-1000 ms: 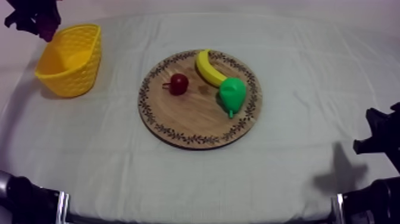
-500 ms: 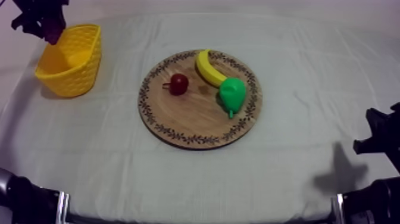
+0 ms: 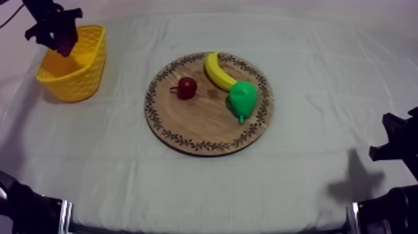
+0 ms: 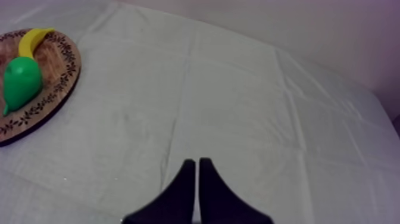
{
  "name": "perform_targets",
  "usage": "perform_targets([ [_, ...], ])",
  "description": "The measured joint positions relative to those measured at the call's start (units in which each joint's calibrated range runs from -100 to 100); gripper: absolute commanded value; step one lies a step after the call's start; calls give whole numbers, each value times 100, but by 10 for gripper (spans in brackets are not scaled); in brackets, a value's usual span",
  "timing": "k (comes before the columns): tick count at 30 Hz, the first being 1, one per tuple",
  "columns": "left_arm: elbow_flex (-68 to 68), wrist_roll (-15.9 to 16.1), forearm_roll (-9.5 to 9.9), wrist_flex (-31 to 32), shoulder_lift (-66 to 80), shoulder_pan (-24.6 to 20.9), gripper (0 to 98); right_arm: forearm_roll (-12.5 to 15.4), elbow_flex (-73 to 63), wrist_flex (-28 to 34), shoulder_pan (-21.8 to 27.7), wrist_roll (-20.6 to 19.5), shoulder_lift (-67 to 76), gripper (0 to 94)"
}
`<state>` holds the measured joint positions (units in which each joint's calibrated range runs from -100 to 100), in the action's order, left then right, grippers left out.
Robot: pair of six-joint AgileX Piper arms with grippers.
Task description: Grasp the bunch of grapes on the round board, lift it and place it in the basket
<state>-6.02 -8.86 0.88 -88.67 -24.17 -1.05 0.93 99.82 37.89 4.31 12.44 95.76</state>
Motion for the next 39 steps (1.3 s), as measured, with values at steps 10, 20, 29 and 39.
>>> perform_targets([
  [10,42,-3,-32,244,-419,8,472,0,0,0,0,0,0,3],
  [20,29,47,-88,305,-461,5,783,0,0,0,0,0,0,3],
  [29,113,94,-88,498,-448,-31,922,0,0,0,0,0,0,3],
  [39,413,-11,-88,522,57,-20,900,0,0,0,0,-4,0,3],
])
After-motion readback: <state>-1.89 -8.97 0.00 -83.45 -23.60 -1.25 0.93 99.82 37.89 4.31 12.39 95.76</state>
